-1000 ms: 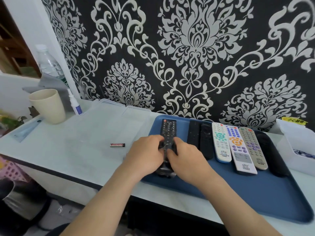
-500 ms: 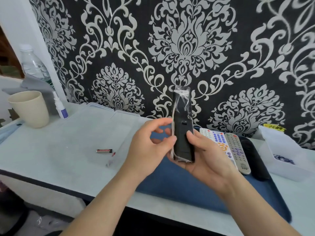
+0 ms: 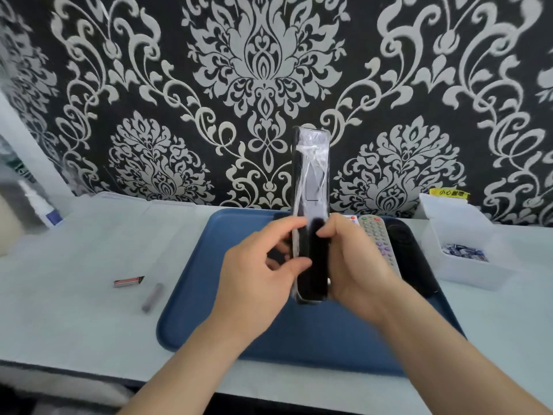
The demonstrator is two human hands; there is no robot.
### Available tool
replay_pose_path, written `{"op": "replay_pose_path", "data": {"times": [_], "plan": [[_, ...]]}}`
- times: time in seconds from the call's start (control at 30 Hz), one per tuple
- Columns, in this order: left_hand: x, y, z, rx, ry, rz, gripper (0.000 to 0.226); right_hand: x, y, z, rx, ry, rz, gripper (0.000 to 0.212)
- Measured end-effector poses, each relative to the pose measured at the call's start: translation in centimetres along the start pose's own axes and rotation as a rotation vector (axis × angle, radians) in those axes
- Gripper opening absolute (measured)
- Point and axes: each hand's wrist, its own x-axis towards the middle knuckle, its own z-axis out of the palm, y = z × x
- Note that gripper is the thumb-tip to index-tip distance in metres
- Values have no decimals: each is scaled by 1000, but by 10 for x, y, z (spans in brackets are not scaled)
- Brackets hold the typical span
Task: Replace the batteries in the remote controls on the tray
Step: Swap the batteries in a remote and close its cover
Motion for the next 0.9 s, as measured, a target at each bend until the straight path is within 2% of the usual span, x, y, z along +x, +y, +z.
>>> {"op": "replay_pose_path", "data": {"times": [0.13,0.23,0.37,0.5,0.63,0.7,0.8,0.9], "plan": [[-1,-2,6,122,-61,154,57,1,3,-8,86,-2,30,40],[-2,-3,7,131,-96,219,51,2,7,-9,115,6,39,58],[-3,-6,7,106,-146,221,54,2,7,-8,96,-41,-2,69],[-3,-3,5,55,-140,108,46,-1,6,-5,99,-112,-3,60],[1,0,5,-163,-79,-124,26,-1,7,-1,217,-170,31,45],[2,3,2,-332,-65,-240,23,3,11,-2,224,-87,22,43],[7,8,-7,-433,-8,-286,22,6,13,-2,197,31,-62,38],[15,10,-32,-699,-47,-338,17,4,9,-3,197,98,-74,39]]}}
